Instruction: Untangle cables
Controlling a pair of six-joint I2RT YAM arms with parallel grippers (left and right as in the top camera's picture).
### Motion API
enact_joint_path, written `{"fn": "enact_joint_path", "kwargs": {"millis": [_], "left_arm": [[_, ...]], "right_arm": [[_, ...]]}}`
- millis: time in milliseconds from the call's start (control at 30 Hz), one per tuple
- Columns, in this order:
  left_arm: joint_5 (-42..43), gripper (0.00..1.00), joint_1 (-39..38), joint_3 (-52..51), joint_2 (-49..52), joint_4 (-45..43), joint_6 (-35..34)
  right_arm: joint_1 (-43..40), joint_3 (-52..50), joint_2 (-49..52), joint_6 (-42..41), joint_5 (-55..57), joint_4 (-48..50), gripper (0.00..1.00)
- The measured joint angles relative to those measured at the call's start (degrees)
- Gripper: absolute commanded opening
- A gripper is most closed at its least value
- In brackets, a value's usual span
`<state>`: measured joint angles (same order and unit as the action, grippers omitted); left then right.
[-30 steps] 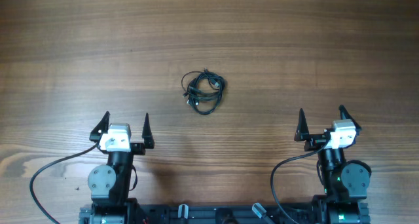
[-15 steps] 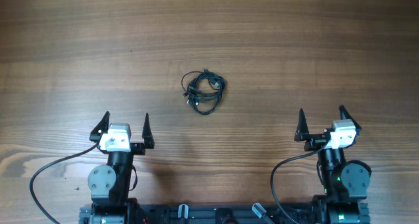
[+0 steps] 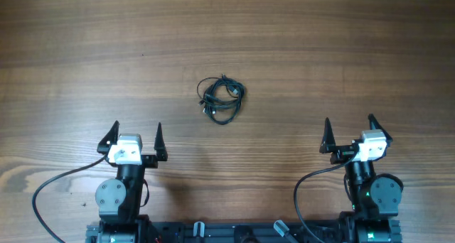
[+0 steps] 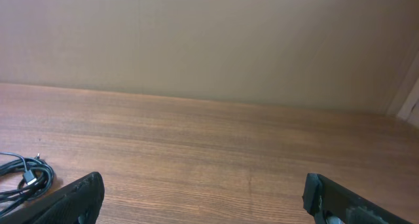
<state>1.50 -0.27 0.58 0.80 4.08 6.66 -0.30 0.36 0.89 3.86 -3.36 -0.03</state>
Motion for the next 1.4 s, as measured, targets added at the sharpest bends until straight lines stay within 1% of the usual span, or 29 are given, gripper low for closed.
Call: {"fn": "enact_joint_path", "kwargs": {"millis": [100, 167, 200, 300, 367, 433, 500, 567, 633, 700, 733, 767, 800, 900, 967, 1000, 1067, 1200, 1300, 1400], "left_arm": [[0.0, 1.00, 0.0, 0.0, 0.0, -0.3, 0.0], [0.2, 1.00, 0.0, 0.2, 0.0, 0.5, -1.3], [0.1, 1.00, 0.0, 0.8, 0.0, 2.1, -2.8], [0.8, 1.00, 0.0, 6.7, 0.2, 11.2, -8.5], [2.9, 1.00, 0.0, 14.0, 1.9, 16.3, -11.1], [5.3, 1.00, 0.0, 23.4, 5.0, 17.9, -12.7], [7.1, 1.00, 0.0, 34.0, 9.6, 19.4, -13.7], [8.5, 1.00, 0.0, 44.4, 15.1, 23.4, -14.5], [9.9, 1.00, 0.0, 59.5, 24.9, 31.1, -15.0], [10.6, 1.00, 0.0, 71.6, 34.4, 40.8, -14.3], [10.7, 1.00, 0.0, 78.8, 40.1, 47.5, -13.5], [10.8, 1.00, 0.0, 83.3, 44.3, 50.2, -12.8], [10.8, 1.00, 0.0, 92.6, 52.2, 57.8, -11.8], [10.4, 1.00, 0.0, 110.8, 70.6, 67.7, -10.2], [11.6, 1.00, 0.0, 119.6, 81.1, 72.4, -9.7], [13.2, 0.99, 0.0, 123.6, 86.2, 73.4, -9.5], [16.4, 1.00, -0.1, 127.1, 93.5, 72.8, -9.2], [23.5, 1.00, -1.6, 128.3, 106.2, 71.8, -8.7], [25.8, 1.00, -3.5, 128.3, 115.1, 72.7, -6.8], [26.1, 1.00, -5.1, 128.3, 120.5, 74.2, -5.4]], "right_arm": [[0.0, 0.0, 0.0, 0.0, 0.0, 0.0, 1.00], [0.0, 0.0, 0.0, 0.0, 0.0, 0.0, 1.00], [0.0, 0.0, 0.0, 0.0, 0.0, 0.0, 0.99], [0.0, 0.0, 0.0, 0.0, 0.0, 0.0, 1.00], [0.0, 0.0, 0.0, 0.0, 0.0, 0.0, 1.00], [0.0, 0.0, 0.0, 0.0, 0.0, 0.0, 1.00], [0.0, 0.0, 0.0, 0.0, 0.0, 0.0, 1.00], [0.0, 0.0, 0.0, 0.0, 0.0, 0.0, 0.99], [0.0, 0.0, 0.0, 0.0, 0.0, 0.0, 1.00], [0.0, 0.0, 0.0, 0.0, 0.0, 0.0, 1.00], [0.0, 0.0, 0.0, 0.0, 0.0, -0.1, 1.00], [0.0, 0.0, 0.0, 0.0, 0.0, 0.0, 1.00], [0.0, 0.0, 0.0, 0.0, 0.0, 0.0, 1.00], [0.0, 0.0, 0.0, 0.0, 0.0, 0.0, 1.00], [0.0, 0.0, 0.0, 0.0, 0.0, -0.1, 1.00], [0.0, 0.0, 0.0, 0.0, 0.0, 0.0, 1.00], [0.0, 0.0, 0.0, 0.0, 0.0, 0.0, 0.99], [0.0, 0.0, 0.0, 0.0, 0.0, 0.0, 1.00], [0.0, 0.0, 0.0, 0.0, 0.0, 0.0, 1.00], [0.0, 0.0, 0.0, 0.0, 0.0, 0.0, 1.00]]}}
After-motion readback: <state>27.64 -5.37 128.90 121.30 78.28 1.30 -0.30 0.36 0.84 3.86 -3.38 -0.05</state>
